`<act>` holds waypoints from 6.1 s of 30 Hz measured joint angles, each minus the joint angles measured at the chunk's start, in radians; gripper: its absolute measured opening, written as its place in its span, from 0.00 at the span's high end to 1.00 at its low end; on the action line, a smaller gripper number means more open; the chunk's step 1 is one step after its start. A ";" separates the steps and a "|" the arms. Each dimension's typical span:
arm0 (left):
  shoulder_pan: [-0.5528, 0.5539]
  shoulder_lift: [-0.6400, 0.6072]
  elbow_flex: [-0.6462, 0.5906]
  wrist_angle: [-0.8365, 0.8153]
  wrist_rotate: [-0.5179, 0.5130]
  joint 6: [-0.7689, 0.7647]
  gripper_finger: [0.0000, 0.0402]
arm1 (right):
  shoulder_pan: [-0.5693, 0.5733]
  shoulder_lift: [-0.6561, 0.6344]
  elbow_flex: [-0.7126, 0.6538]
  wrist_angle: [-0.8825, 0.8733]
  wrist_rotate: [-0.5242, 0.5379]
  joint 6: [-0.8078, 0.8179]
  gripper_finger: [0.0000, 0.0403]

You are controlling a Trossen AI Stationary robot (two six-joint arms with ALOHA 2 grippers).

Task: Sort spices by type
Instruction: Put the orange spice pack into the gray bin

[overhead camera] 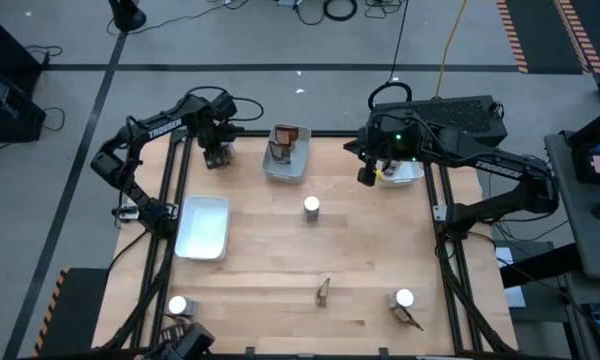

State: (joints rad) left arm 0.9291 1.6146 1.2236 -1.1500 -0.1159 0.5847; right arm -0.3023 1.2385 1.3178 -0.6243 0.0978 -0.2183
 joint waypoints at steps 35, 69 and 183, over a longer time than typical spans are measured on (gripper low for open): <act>-0.185 -0.101 0.252 -0.130 0.142 0.000 1.00 | -0.040 0.000 0.000 -0.022 0.003 -0.004 1.00; -0.430 0.148 0.292 0.199 -0.015 0.201 1.00 | -0.078 0.000 0.000 -0.070 0.000 0.016 1.00; -1.165 -0.309 0.283 -0.399 0.503 -0.976 0.32 | -0.077 0.000 0.000 0.052 -0.160 -0.143 1.00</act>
State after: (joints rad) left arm -0.2356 1.3059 1.5065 -1.5489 0.3874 -0.3911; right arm -0.3798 1.2381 1.3178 -0.5719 -0.0620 -0.3609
